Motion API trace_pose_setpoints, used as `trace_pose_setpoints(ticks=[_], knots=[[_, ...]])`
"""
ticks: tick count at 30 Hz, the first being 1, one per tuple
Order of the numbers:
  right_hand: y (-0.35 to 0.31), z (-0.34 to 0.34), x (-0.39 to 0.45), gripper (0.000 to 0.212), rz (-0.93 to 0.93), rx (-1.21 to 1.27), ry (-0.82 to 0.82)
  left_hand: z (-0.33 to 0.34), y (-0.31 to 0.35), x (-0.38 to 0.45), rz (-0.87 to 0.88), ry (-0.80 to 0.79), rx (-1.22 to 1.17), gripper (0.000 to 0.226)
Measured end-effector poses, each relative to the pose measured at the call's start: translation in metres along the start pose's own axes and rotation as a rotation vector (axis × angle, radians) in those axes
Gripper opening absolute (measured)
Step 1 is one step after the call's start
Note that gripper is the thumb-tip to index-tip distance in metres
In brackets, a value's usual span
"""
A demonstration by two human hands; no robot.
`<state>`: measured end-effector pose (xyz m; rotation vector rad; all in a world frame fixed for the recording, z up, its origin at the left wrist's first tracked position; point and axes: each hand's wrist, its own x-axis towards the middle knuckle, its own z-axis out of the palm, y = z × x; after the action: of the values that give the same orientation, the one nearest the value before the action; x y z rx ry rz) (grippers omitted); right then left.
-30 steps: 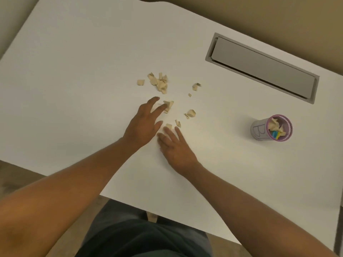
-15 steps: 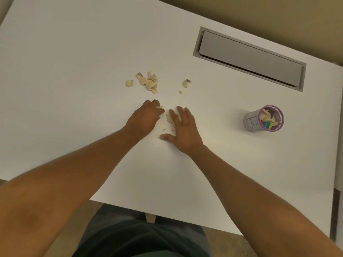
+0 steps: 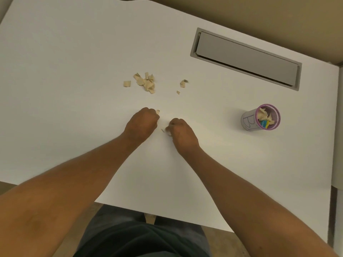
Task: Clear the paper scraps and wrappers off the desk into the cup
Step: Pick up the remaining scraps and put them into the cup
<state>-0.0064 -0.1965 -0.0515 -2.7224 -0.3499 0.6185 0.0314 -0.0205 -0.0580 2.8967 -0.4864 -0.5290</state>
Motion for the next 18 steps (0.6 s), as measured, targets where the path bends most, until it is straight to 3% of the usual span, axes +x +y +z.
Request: trace_pose_setpoints(ticks=[3, 6, 9, 13, 18], knots=[[0.003, -0.005, 0.006, 0.027, 0.213, 0.217, 0.012, 0.001, 0.002, -0.001, -0.081, 0.08, -0.178, 0.03], [0.012, -0.013, -0.004, 0.03, 0.466, 0.657, 0.209, -0.006, 0.013, -0.004, -0.299, 0.224, -0.496, 0.025], [0.025, -0.029, -0.02, 0.017, 0.661, 1.195, 0.329, -0.018, 0.035, -0.001, -0.406, 0.252, -0.813, 0.019], [0.05, -0.062, -0.052, 0.017, 0.642, 1.647, 0.482, -0.036, 0.079, 0.01, -0.398, 0.161, -1.06, 0.021], [0.097, -0.102, -0.096, 0.017, 0.647, 1.725, 0.7, -0.056, 0.151, 0.029, -0.335, 0.062, -1.245, 0.016]])
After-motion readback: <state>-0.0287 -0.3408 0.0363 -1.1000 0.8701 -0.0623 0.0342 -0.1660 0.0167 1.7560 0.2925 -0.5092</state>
